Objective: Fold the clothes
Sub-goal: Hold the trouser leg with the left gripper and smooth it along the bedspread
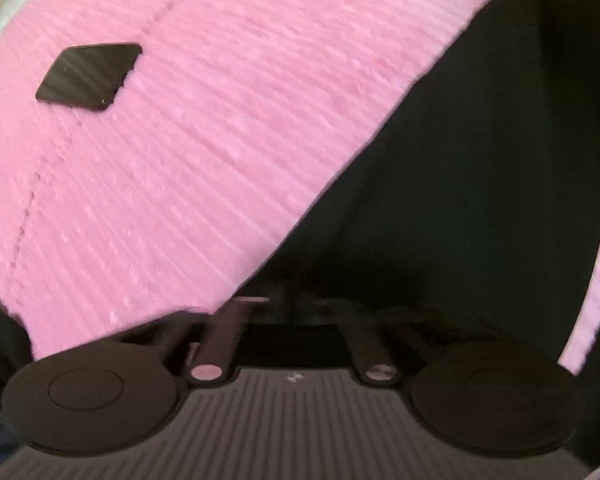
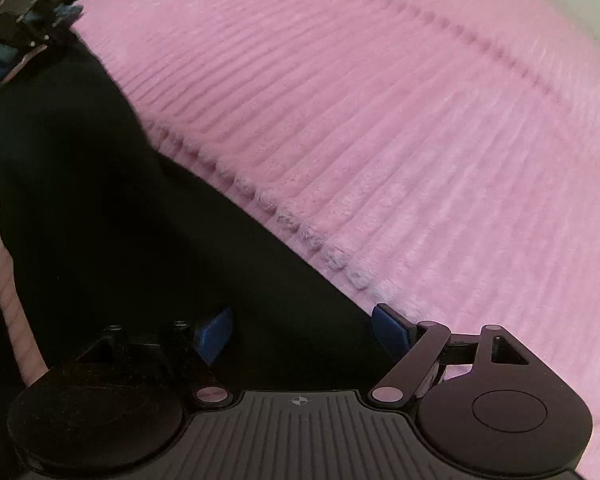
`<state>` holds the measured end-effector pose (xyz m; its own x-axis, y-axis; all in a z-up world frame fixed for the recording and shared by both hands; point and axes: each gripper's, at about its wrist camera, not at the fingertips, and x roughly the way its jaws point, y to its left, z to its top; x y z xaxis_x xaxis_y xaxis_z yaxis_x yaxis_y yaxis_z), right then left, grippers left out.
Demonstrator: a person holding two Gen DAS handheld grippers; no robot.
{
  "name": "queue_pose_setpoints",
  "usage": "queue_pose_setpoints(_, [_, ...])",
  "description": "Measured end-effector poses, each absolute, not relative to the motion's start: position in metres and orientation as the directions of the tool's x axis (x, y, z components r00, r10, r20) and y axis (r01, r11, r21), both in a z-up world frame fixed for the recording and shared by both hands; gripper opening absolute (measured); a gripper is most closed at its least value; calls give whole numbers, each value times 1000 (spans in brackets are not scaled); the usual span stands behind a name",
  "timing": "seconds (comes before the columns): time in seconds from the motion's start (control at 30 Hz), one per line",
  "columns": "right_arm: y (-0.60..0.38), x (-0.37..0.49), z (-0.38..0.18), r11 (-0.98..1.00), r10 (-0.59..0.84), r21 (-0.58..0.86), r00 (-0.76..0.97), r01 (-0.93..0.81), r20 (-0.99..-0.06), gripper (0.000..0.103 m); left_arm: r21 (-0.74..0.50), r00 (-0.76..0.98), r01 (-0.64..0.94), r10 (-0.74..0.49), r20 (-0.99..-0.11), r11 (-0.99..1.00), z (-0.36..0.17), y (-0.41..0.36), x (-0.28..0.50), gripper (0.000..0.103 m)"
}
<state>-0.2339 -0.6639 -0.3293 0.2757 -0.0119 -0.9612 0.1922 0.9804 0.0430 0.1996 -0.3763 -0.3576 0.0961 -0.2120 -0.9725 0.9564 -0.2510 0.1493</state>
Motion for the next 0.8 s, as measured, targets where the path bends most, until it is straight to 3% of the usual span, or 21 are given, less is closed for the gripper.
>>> queue_pose_setpoints(0.07, [-676,-223,-331,967,25,94,280,236,-960,40,188,130,953,-241,-962,-238,-343,-361,197,0])
queue_pose_setpoints(0.1, [-680,-221,-329,964,27,101,288,247,-957,31,210,155,957,-255,-955,-203,-337,-356,200,0])
queue_pose_setpoints(0.13, [-683,-220,-326,961,27,106,296,256,-955,16,231,181,958,-267,-946,-167,-331,-351,204,0])
queue_pose_setpoints(0.17, [-685,-221,-322,961,13,97,307,260,-952,14,253,209,958,-276,-938,-132,-326,-346,208,0])
queue_pose_setpoints(0.23, [-692,-226,-317,947,-57,51,323,318,-945,14,303,279,949,-220,-935,-84,-338,-343,217,0])
queue_pose_setpoints(0.3, [-695,-230,-318,916,-116,30,337,400,-934,28,327,314,944,-179,-932,-47,-348,-340,225,0])
queue_pose_setpoints(0.33, [-692,-234,-318,900,-156,7,338,436,-928,59,342,333,939,-169,-928,-30,-351,-339,227,0])
queue_pose_setpoints(0.37, [-686,-239,-315,881,-207,-24,340,472,-917,78,356,348,934,-188,-919,-10,-346,-338,224,1])
queue_pose_setpoints(0.47, [-665,-269,-303,791,-277,21,390,611,-878,79,381,380,923,-255,-889,47,-327,-336,206,6])
queue_pose_setpoints(0.6, [-621,-331,-311,579,-285,173,397,797,-873,79,317,304,948,-304,-903,7,-326,-334,162,15])
queue_pose_setpoints(0.67, [-590,-359,-319,509,-272,209,387,835,-881,78,282,255,957,-272,-928,-65,-341,-327,135,20])
queue_pose_setpoints(0.8, [-530,-395,-316,442,-267,222,364,869,-892,79,301,265,927,-177,-948,-223,-369,-299,94,16])
